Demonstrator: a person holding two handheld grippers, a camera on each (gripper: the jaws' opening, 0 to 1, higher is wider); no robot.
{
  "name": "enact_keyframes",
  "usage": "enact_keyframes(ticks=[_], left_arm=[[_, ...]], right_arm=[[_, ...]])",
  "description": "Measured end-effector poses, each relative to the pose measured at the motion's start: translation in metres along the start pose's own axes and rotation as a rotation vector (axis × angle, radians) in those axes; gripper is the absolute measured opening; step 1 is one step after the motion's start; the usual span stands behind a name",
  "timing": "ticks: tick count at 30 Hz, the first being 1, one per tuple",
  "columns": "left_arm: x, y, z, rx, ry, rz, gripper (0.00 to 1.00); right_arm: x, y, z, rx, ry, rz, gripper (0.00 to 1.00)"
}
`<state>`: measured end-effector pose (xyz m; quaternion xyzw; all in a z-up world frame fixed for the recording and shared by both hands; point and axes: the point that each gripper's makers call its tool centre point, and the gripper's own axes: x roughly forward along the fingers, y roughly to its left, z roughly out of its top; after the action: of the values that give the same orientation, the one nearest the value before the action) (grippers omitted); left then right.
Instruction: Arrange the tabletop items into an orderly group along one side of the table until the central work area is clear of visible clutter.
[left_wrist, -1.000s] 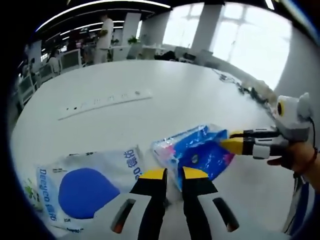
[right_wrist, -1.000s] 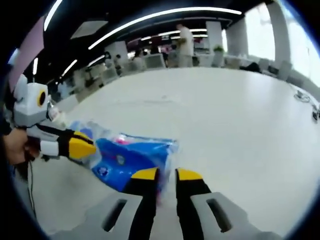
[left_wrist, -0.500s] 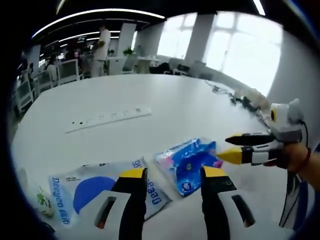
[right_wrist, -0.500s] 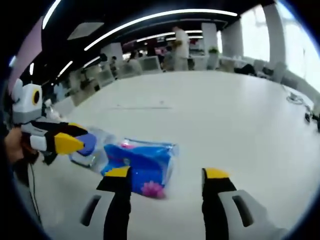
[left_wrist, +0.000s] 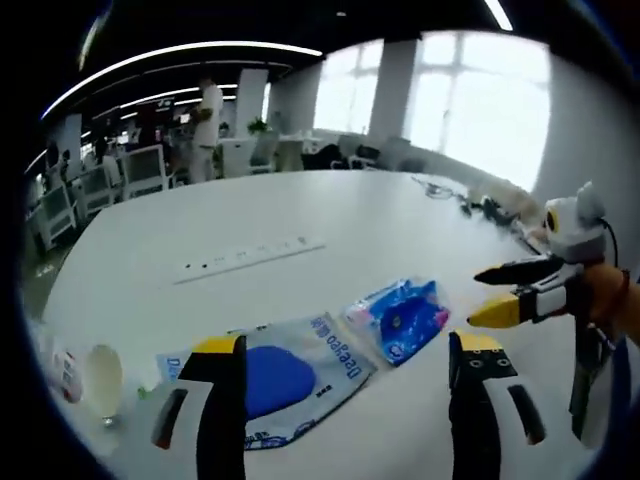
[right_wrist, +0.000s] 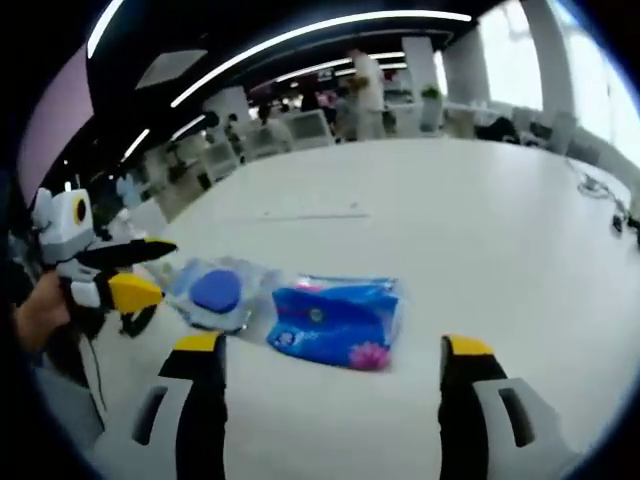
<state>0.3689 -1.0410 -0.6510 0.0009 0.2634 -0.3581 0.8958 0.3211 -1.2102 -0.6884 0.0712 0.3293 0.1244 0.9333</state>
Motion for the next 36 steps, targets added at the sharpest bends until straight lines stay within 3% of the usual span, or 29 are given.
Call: enact_keyframes(ticks=[10,21,36], left_arm=[[-0.038,0.014,-0.011,0.043,0.012,-0.027,1.00],[-0.091,0.040,-0.023,0.068,0.006,-0.016,1.00],[-0.155,0.086,-0.054,0.070,0.027,0.060,0.96]], right_arm=[[-0.019,0.037,-0.016,-0.029,0.061,0.042,0.97],[-0.042,0.090,-0.021,-0.099,0.070,0.089,0.99],[-0.048,0.162,-0.041,-0.164,0.084,0.173,0.96]])
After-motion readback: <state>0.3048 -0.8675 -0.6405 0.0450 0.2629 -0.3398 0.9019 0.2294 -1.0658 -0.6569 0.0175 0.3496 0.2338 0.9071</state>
